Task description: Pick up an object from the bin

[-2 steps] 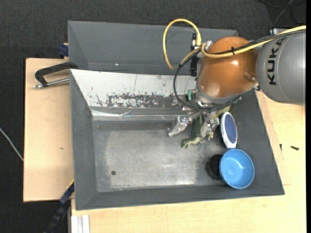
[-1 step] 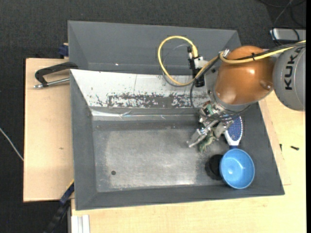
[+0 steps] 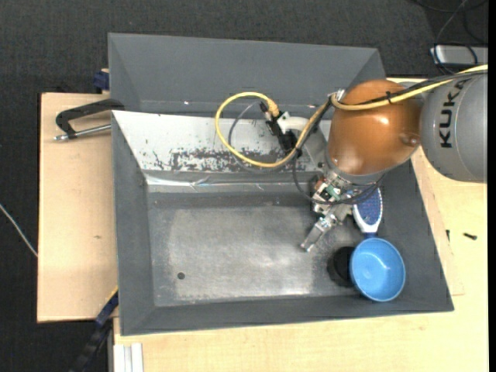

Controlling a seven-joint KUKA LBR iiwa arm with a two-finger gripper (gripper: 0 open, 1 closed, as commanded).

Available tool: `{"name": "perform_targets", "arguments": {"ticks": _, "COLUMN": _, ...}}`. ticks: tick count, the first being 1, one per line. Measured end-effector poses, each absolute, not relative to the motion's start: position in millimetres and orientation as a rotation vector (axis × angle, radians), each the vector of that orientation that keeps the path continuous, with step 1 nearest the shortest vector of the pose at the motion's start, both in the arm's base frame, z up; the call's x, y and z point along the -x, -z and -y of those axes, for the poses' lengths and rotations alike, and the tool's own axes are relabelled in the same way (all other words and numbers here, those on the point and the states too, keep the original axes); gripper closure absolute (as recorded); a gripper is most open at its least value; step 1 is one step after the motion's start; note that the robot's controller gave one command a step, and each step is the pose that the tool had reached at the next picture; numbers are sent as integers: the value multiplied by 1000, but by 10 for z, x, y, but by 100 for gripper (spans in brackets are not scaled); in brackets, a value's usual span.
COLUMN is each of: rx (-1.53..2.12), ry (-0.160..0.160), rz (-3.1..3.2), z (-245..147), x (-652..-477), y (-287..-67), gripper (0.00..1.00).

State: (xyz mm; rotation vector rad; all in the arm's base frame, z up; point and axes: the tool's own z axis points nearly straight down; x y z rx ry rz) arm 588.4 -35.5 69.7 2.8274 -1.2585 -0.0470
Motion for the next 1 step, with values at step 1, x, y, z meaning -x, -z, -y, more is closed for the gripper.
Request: {"name": "perform_targets", "arguments": {"ticks": 1, "rx": -2834, "ry": 40, "rz": 1258, "z": 344, "x": -5904, "y": -715, "gripper": 100}}
